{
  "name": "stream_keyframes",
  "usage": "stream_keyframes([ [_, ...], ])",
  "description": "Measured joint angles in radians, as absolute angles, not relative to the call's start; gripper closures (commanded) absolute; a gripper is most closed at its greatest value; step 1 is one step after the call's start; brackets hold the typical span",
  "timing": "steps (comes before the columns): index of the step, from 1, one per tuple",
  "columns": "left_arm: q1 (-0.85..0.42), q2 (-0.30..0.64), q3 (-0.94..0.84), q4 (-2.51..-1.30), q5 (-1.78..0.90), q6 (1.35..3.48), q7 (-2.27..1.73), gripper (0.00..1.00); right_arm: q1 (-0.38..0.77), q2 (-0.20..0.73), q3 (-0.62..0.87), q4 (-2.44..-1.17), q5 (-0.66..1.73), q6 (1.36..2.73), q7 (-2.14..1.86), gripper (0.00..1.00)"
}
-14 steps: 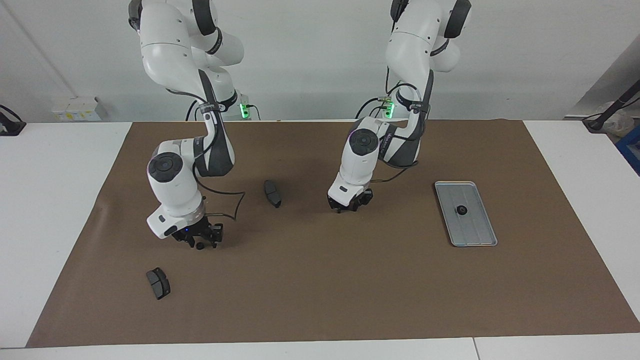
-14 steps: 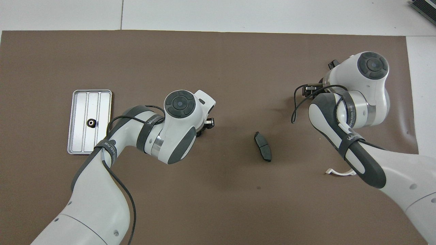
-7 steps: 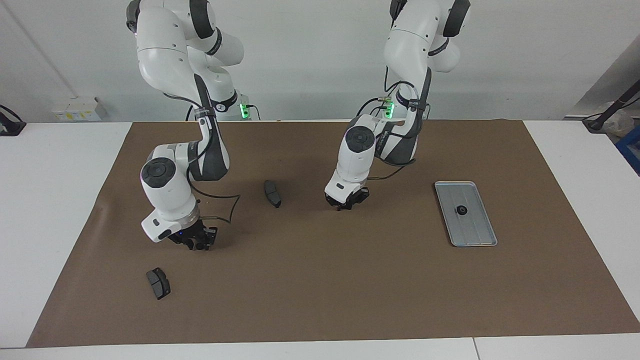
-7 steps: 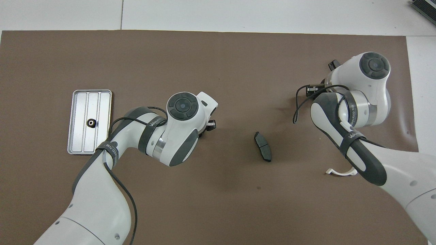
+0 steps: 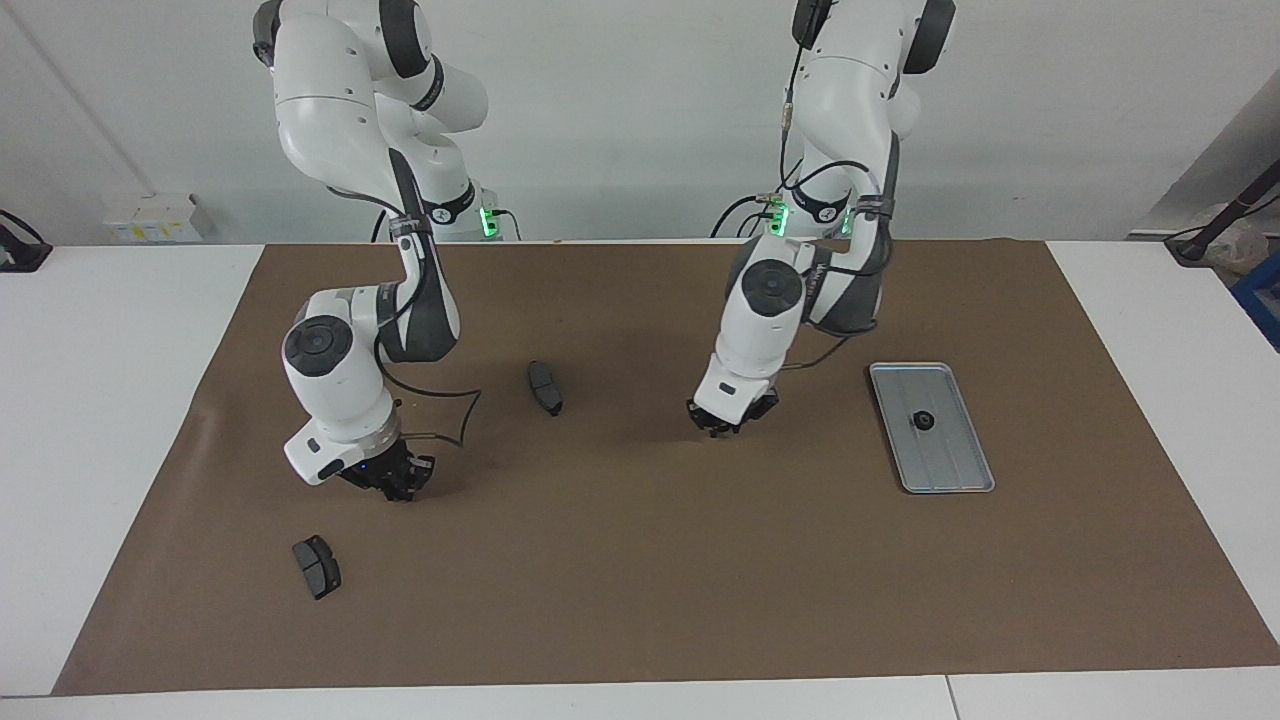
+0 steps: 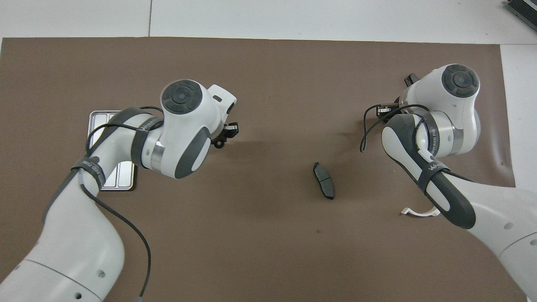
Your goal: Pick bearing gear from pile to tray
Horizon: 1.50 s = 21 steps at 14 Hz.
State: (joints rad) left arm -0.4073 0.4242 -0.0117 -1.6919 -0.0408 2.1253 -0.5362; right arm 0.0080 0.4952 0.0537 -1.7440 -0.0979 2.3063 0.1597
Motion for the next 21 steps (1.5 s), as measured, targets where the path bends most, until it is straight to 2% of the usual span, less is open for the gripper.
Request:
stream_keyframes([
  [2,-0.276,0.404,-0.009,-1.670,-0.041,2.082,-0.376,0.92,0.016,0.488,0.071,-1.735,-0.095,2.305,0.183,1.00],
  [5,-0.092,0.393,-0.007,-1.699,-0.042,2.043,-0.067,0.91,0.064,0.465,0.125,-1.726,-0.094,2.289,0.355,1.00],
  [8,0.045,0.368,-0.008,-1.794,-0.042,2.043,0.189,0.88,0.193,0.459,0.138,-1.720,-0.094,2.288,0.606,1.00],
  [9,0.069,0.355,-0.008,-1.822,-0.042,2.043,0.242,0.84,0.239,0.459,0.139,-1.715,-0.095,2.288,0.693,1.00],
  [11,0.078,0.325,-0.012,-1.875,-0.042,2.043,0.278,0.73,0.326,0.459,0.139,-1.702,-0.095,2.288,0.849,1.00],
  [12,0.076,0.310,-0.018,-1.900,-0.042,2.043,0.278,0.63,0.367,0.459,0.139,-1.700,-0.097,2.288,0.921,1.00],
  [14,0.070,0.280,-0.026,-1.955,-0.042,2.043,0.278,0.23,0.442,0.466,0.139,-1.700,-0.101,2.295,1.031,1.00],
  [15,0.069,0.267,-0.029,-1.978,-0.042,2.043,0.279,0.10,0.468,0.473,0.138,-1.700,-0.103,2.303,1.074,1.00],
  [17,0.070,0.253,-0.028,-2.001,-0.042,2.044,0.310,0.00,0.500,0.482,0.138,-1.700,-0.105,2.322,1.136,1.00],
  [19,0.070,0.247,-0.025,-2.002,-0.042,2.049,0.343,0.00,0.532,0.486,0.137,-1.700,-0.105,2.325,1.175,0.99],
  [20,0.070,0.246,-0.026,-1.997,-0.042,2.060,0.345,0.00,0.547,0.489,0.137,-1.700,-0.106,2.325,1.187,0.85],
  [21,0.068,0.246,-0.028,-1.986,-0.042,2.082,0.338,0.00,0.560,0.495,0.137,-1.700,-0.108,2.325,1.194,0.59],
])
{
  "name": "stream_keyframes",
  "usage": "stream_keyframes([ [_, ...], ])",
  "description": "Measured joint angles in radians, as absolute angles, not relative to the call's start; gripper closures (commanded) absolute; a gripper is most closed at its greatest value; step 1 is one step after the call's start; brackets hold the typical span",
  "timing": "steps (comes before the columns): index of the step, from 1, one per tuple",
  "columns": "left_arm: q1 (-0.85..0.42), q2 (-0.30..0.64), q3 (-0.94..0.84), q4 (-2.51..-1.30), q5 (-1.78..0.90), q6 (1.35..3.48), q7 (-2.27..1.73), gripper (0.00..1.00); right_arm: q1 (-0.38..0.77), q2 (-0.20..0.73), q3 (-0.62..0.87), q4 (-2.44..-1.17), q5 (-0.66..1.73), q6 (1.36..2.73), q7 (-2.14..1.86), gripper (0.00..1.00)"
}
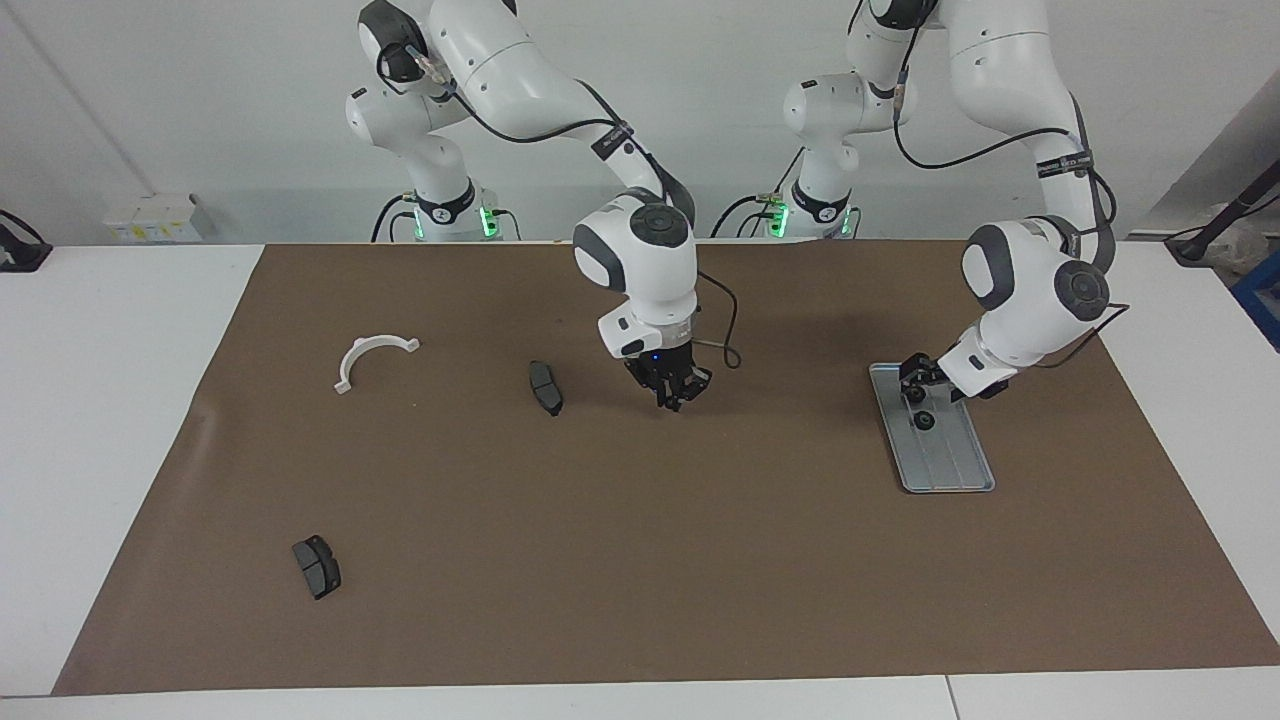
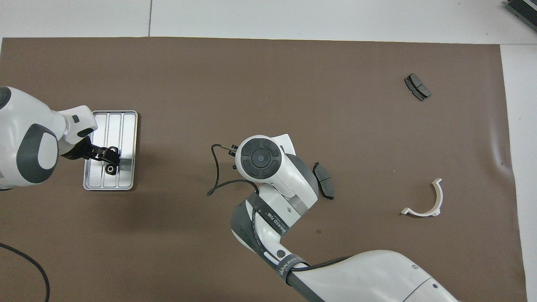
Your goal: Pick bearing gear from pile to tray
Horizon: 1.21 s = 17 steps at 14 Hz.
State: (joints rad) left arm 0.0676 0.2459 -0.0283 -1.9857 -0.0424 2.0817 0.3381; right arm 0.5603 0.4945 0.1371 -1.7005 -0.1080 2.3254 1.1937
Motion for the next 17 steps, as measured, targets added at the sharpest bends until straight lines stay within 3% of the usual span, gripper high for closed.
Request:
stream_keyframes([
  [1,0.058,0.245,-0.030,-1.965,-0.043,2.096,0.312,0.00,0.569,0.500,0.137,-1.701,-0.110,2.326,1.198,0.33],
  [2,0.036,0.245,-0.032,-1.940,-0.044,2.100,0.260,0.00,0.572,0.504,0.136,-1.701,-0.113,2.326,1.200,0.15],
  [4,-0.037,0.243,-0.035,-1.894,-0.044,2.101,0.118,0.00,0.571,0.506,0.134,-1.700,-0.116,2.326,1.200,0.00],
  [9,-0.245,0.243,-0.040,-1.874,-0.044,2.149,-0.249,0.00,0.497,0.437,0.122,-1.716,-0.127,2.321,1.112,0.00],
  [11,-0.330,0.252,-0.042,-1.874,-0.044,2.177,-0.374,0.00,0.427,0.360,0.122,-1.781,-0.127,2.317,1.014,0.00],
  [17,-0.543,0.330,-0.042,-1.875,-0.044,2.248,-0.563,0.14,0.233,0.173,0.122,-1.987,-0.122,2.317,0.689,0.00],
])
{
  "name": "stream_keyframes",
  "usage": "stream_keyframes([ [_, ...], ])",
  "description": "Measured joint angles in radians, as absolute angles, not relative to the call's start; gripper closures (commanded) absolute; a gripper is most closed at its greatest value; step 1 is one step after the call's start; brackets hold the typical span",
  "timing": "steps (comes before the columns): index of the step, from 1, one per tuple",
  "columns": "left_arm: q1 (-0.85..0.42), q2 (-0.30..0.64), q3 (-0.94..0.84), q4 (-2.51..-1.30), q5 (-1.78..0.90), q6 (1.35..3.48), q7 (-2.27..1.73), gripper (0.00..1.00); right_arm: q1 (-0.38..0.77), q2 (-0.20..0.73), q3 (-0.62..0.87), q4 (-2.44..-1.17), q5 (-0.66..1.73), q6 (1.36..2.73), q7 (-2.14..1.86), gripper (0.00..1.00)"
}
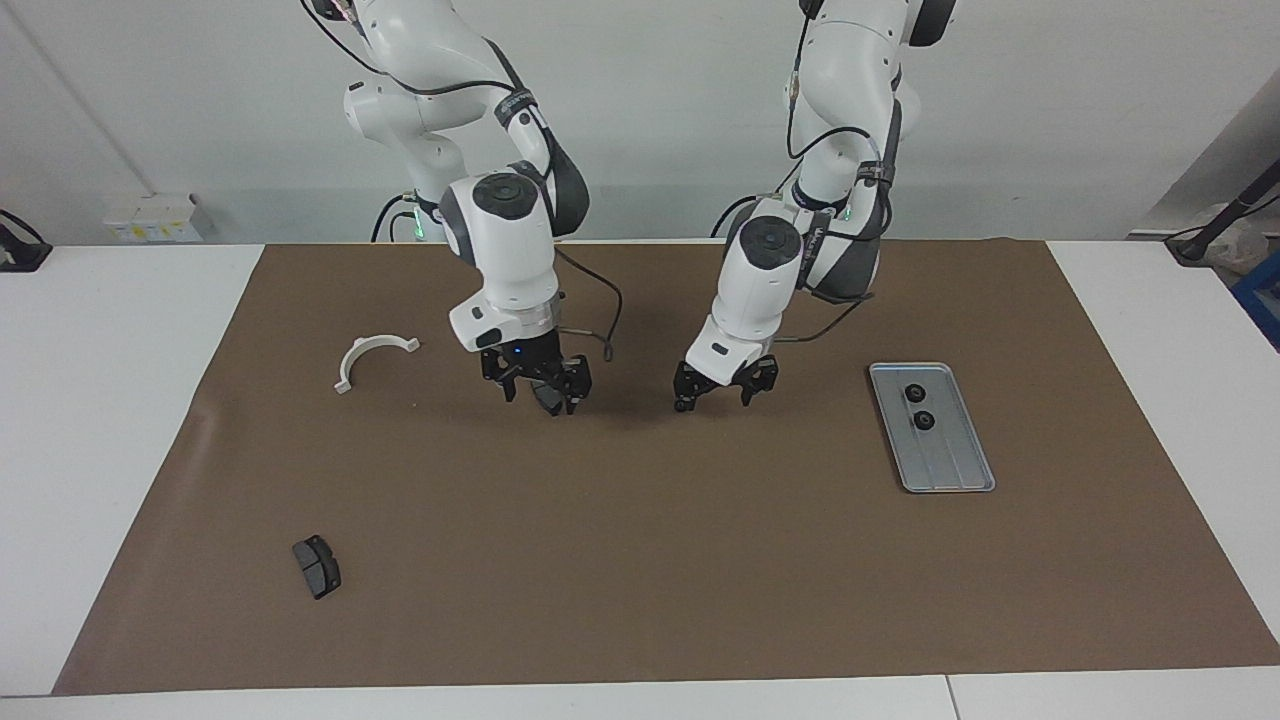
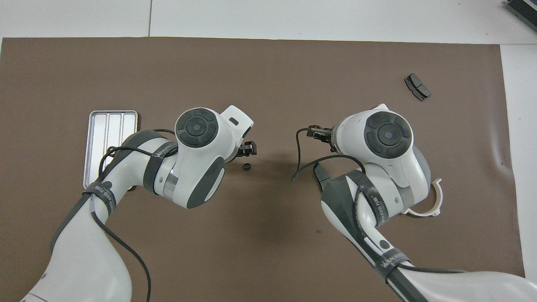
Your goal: Pick bearing gear from pile to tray
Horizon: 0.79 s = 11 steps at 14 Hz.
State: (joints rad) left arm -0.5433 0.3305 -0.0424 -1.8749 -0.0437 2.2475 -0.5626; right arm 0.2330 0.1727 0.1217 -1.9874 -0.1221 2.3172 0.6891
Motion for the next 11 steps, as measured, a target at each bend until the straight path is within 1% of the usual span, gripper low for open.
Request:
stream_keyframes([
  [2,-0.566,0.337,-0.042,-1.881,-0.044,2.248,-0.564,0.19,0.179,0.141,0.122,-2.013,-0.086,2.298,0.566,0.00],
  [4,-0.579,0.339,-0.042,-1.892,-0.044,2.251,-0.564,0.22,0.118,0.111,0.122,-2.018,-0.042,2.249,0.417,0.00],
  [7,-0.584,0.341,-0.042,-1.913,-0.044,2.272,-0.564,0.24,0.028,0.064,0.121,-2.014,-0.024,2.185,0.256,0.00],
  [9,-0.588,0.356,-0.042,-1.924,-0.044,2.310,-0.565,0.25,-0.005,0.038,0.121,-1.975,-0.023,2.107,0.203,0.00],
  [11,-0.593,0.375,-0.042,-1.925,-0.044,2.340,-0.567,0.28,-0.011,0.028,0.121,-1.898,-0.024,2.016,0.194,0.00],
])
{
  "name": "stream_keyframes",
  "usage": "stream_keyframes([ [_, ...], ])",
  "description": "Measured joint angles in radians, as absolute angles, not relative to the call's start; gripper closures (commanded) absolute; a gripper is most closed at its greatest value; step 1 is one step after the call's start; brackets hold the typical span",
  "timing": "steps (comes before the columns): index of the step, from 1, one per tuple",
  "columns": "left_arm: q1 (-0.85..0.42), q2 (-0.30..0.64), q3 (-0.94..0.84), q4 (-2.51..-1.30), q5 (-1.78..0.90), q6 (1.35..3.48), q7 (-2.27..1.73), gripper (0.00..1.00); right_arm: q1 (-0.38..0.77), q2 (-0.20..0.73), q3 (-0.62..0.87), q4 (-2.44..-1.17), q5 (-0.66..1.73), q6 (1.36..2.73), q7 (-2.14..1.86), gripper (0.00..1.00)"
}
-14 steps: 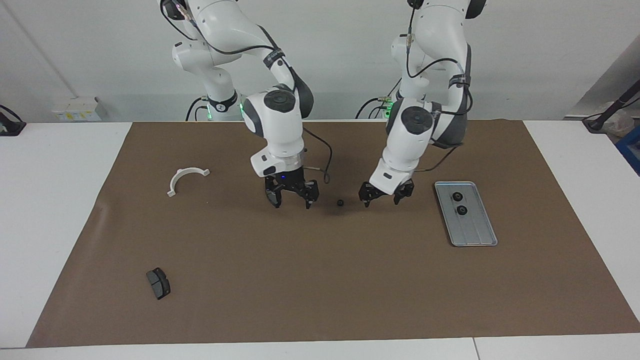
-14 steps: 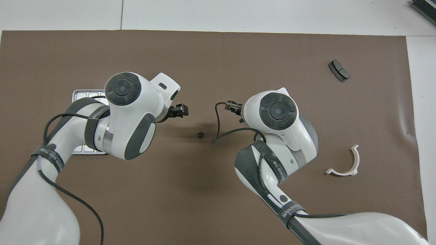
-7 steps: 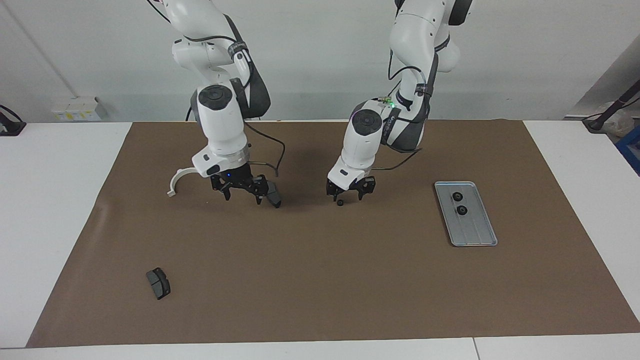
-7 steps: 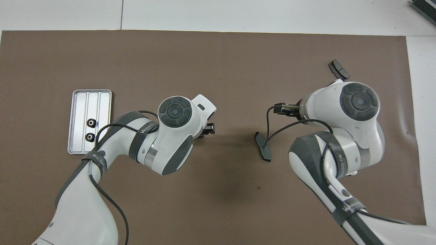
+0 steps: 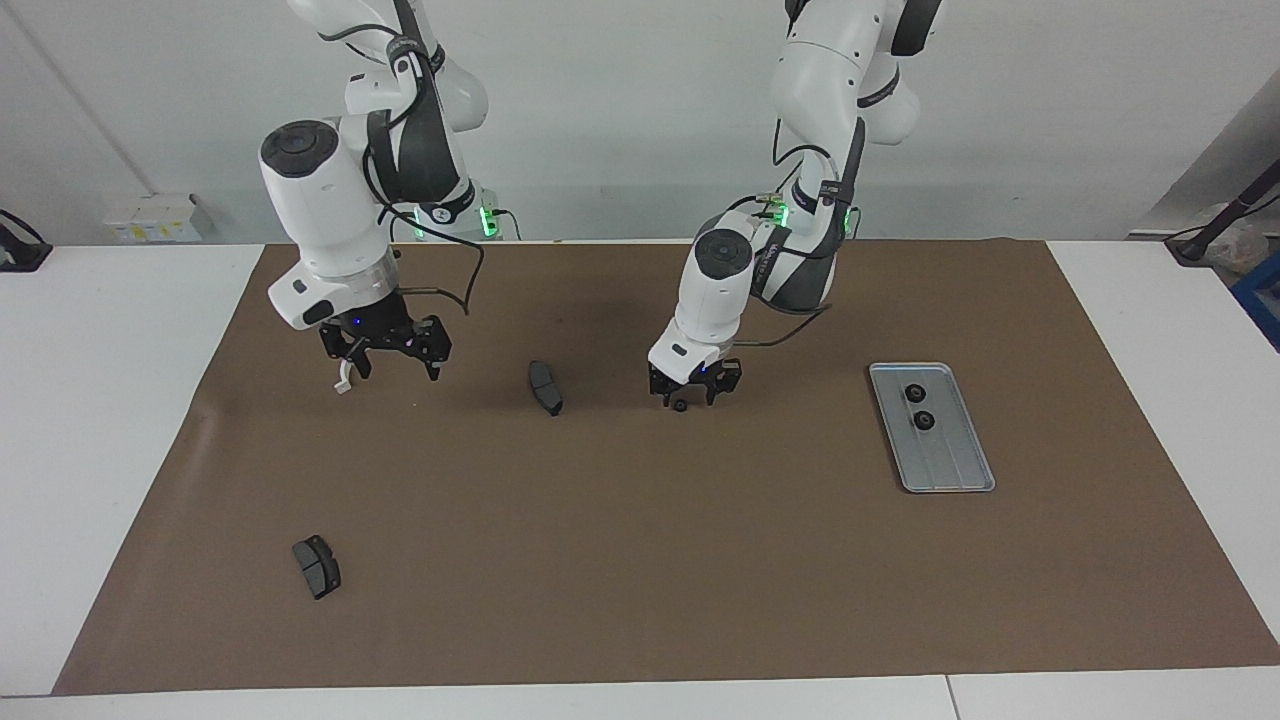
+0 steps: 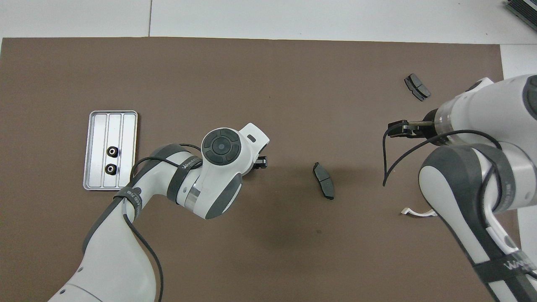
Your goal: Pick bearing gear from pile to tray
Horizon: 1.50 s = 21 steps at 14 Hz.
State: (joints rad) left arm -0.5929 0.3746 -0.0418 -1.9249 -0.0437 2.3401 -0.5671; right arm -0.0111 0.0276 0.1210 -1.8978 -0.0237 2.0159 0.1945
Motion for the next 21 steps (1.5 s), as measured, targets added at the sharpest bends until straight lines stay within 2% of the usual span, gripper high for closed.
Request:
stream_keyframes([
  [5,-0.604,0.383,-0.043,-1.925,-0.044,2.344,-0.569,0.41,-0.010,0.029,0.122,-1.668,-0.027,1.780,0.194,0.00],
  [7,-0.613,0.384,-0.042,-1.927,-0.044,2.343,-0.569,0.45,-0.009,0.027,0.123,-1.622,-0.030,1.725,0.193,0.00],
  [11,-0.624,0.381,-0.038,-1.928,-0.042,2.340,-0.583,0.56,-0.007,-0.002,0.126,-1.660,-0.030,1.689,0.193,0.00],
  [16,-0.624,0.376,-0.031,-1.929,-0.040,2.324,-0.584,0.78,-0.007,-0.016,0.126,-1.681,-0.037,1.689,0.193,0.00],
  [21,-0.624,0.374,-0.029,-1.929,-0.039,2.320,-0.584,0.90,-0.007,-0.017,0.126,-1.685,-0.062,1.693,0.186,0.00],
])
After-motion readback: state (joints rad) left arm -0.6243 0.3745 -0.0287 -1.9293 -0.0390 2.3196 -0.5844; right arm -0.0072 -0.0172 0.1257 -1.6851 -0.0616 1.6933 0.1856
